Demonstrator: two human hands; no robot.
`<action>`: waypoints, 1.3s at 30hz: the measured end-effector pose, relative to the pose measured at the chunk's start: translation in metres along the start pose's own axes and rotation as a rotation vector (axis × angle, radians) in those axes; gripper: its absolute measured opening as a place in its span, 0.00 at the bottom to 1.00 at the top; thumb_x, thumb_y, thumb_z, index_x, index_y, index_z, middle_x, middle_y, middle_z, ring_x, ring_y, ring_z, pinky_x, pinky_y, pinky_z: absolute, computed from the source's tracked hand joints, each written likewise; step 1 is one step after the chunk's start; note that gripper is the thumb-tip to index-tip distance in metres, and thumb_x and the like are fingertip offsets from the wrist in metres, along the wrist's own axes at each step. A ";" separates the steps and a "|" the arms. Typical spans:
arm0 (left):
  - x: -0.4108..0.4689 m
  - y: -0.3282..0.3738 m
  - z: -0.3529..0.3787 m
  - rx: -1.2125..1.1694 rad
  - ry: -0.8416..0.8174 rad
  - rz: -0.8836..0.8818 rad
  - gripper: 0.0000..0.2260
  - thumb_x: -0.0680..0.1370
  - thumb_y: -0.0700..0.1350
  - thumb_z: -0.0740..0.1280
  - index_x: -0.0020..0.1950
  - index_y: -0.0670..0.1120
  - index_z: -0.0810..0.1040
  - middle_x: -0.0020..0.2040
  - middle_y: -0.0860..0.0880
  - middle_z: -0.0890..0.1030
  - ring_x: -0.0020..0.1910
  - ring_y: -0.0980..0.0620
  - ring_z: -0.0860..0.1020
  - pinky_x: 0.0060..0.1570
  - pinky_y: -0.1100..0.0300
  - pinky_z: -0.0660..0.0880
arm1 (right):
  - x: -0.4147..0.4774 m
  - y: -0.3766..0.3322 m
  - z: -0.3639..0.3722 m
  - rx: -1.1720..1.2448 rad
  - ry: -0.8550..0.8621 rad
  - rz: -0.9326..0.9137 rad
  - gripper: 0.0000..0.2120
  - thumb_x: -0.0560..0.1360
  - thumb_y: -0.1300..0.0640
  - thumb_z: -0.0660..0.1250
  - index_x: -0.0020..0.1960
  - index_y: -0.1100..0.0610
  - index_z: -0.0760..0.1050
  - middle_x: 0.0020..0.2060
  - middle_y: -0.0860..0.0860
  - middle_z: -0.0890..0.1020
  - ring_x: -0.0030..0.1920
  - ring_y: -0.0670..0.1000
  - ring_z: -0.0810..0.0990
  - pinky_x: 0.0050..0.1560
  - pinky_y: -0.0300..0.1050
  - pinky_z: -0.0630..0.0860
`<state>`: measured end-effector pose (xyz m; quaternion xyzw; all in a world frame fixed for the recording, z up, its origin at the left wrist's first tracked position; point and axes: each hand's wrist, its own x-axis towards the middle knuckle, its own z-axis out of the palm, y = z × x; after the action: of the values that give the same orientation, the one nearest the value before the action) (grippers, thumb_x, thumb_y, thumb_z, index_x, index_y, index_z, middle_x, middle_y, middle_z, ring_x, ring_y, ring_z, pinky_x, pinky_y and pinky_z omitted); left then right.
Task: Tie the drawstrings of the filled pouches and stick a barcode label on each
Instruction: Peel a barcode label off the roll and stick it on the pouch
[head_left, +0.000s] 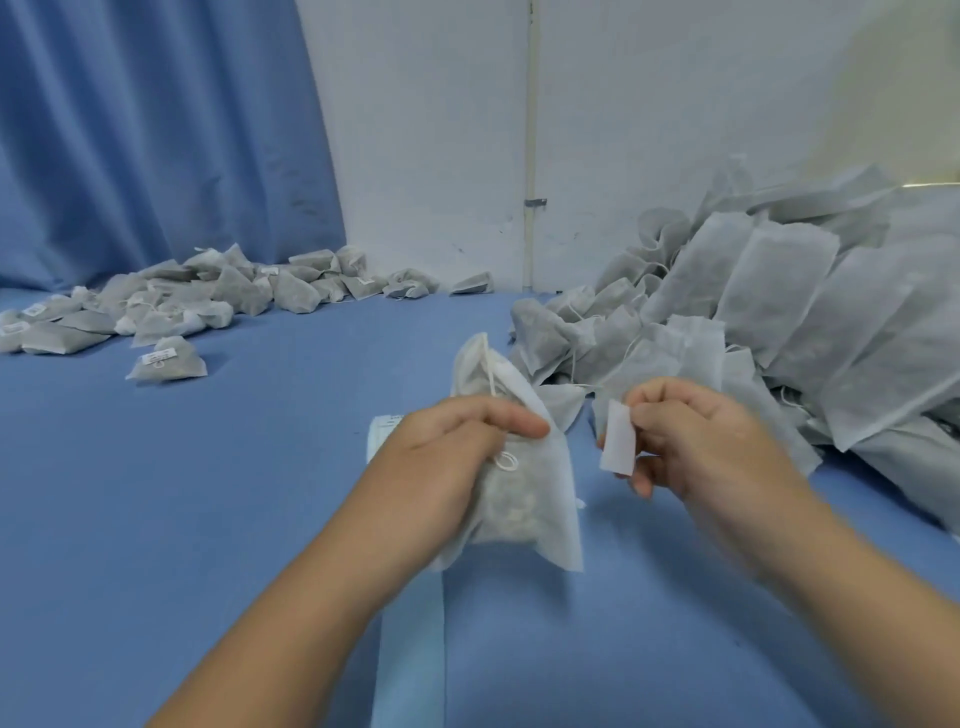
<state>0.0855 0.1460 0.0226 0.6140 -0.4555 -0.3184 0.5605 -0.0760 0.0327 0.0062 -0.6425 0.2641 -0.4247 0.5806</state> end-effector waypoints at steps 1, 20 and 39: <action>0.007 0.001 0.011 -0.006 -0.035 -0.007 0.12 0.71 0.42 0.64 0.39 0.55 0.86 0.39 0.56 0.83 0.39 0.55 0.78 0.42 0.59 0.73 | -0.003 -0.004 -0.011 0.027 0.016 -0.011 0.16 0.74 0.64 0.63 0.30 0.52 0.78 0.34 0.63 0.79 0.28 0.52 0.73 0.25 0.42 0.70; 0.051 -0.037 0.099 -0.477 -0.209 -0.252 0.12 0.69 0.28 0.64 0.47 0.37 0.83 0.49 0.33 0.82 0.46 0.39 0.81 0.52 0.43 0.78 | -0.032 0.011 -0.054 -0.878 0.470 -0.512 0.04 0.68 0.57 0.67 0.34 0.50 0.75 0.29 0.45 0.78 0.33 0.44 0.75 0.34 0.35 0.70; 0.046 -0.033 0.096 -0.822 -0.380 -0.504 0.10 0.76 0.40 0.58 0.52 0.40 0.77 0.43 0.41 0.79 0.40 0.46 0.80 0.42 0.55 0.78 | -0.030 0.037 -0.032 -1.211 0.323 -0.981 0.08 0.73 0.61 0.68 0.35 0.57 0.80 0.32 0.50 0.80 0.32 0.53 0.77 0.33 0.46 0.72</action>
<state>0.0231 0.0639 -0.0208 0.3649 -0.2245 -0.7022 0.5686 -0.1125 0.0335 -0.0383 -0.8200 0.2170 -0.5021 -0.1683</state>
